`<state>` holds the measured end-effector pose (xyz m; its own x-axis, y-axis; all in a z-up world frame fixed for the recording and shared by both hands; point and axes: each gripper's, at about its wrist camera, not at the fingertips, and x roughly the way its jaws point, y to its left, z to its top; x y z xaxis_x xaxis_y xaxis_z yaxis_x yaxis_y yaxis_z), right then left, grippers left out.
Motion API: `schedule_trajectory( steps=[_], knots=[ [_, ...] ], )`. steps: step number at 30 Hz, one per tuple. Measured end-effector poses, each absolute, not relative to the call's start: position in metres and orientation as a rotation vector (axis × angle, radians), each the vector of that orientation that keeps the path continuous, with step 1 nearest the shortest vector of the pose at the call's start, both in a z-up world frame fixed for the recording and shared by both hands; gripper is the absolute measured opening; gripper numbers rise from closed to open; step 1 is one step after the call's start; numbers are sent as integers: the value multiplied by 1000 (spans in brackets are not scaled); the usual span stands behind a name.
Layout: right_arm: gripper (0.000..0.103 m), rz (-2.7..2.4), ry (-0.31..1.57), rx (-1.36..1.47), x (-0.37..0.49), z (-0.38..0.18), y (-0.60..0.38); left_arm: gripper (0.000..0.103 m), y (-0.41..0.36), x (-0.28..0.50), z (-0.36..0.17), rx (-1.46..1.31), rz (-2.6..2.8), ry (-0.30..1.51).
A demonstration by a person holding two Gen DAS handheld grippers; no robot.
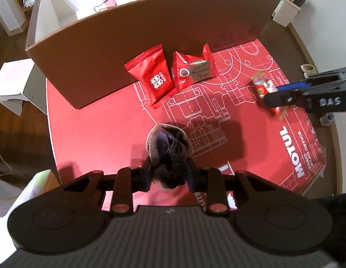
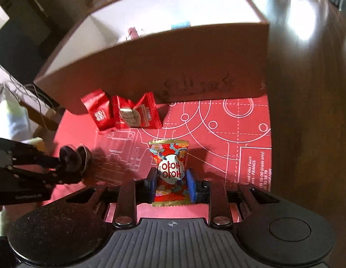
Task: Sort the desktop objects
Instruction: 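Grasp the red candy packet with the right tool while the left tool holds the purple bundle, then carry the purple bundle with the left tool while the right tool carries the candy packet into the box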
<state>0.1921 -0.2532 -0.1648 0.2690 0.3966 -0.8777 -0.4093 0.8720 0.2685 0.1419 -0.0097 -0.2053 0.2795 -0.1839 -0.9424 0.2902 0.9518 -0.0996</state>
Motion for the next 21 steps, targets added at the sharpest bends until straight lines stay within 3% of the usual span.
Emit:
schedule_trajectory(
  steps=[21],
  knots=[
    [27,551,1100,14,167,-108,-243,25,-19,134,-124,129,-353,1083]
  ],
)
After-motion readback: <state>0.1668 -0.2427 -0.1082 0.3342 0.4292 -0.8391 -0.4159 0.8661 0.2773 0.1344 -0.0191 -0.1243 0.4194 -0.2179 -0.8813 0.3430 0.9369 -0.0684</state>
